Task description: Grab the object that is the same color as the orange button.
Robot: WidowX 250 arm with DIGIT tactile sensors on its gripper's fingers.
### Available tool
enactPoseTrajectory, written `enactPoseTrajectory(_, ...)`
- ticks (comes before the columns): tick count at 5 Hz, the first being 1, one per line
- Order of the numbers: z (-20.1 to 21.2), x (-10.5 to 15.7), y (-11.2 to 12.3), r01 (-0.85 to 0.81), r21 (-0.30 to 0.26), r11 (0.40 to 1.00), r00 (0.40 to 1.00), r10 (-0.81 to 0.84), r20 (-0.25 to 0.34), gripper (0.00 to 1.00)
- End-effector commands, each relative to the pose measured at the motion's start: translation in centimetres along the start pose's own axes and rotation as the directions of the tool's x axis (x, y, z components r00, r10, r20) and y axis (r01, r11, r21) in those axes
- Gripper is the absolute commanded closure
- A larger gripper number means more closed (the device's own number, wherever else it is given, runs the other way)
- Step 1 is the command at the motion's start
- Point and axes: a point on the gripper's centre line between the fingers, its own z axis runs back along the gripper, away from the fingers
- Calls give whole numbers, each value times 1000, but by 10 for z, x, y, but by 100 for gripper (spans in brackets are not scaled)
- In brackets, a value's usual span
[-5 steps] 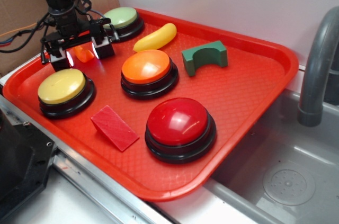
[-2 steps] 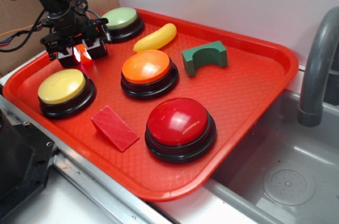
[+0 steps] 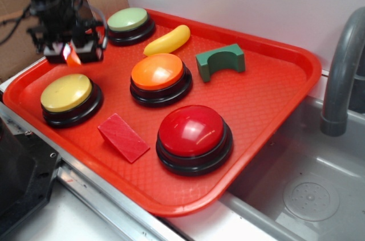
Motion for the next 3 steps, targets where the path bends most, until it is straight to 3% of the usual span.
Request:
enactPoseTrajectory(1, 101, 0, -22, 357, 26, 934, 934, -358, 1, 100)
enactPoseTrajectory(3, 142, -5, -53, 559, -17, 829, 829, -559, -6, 100)
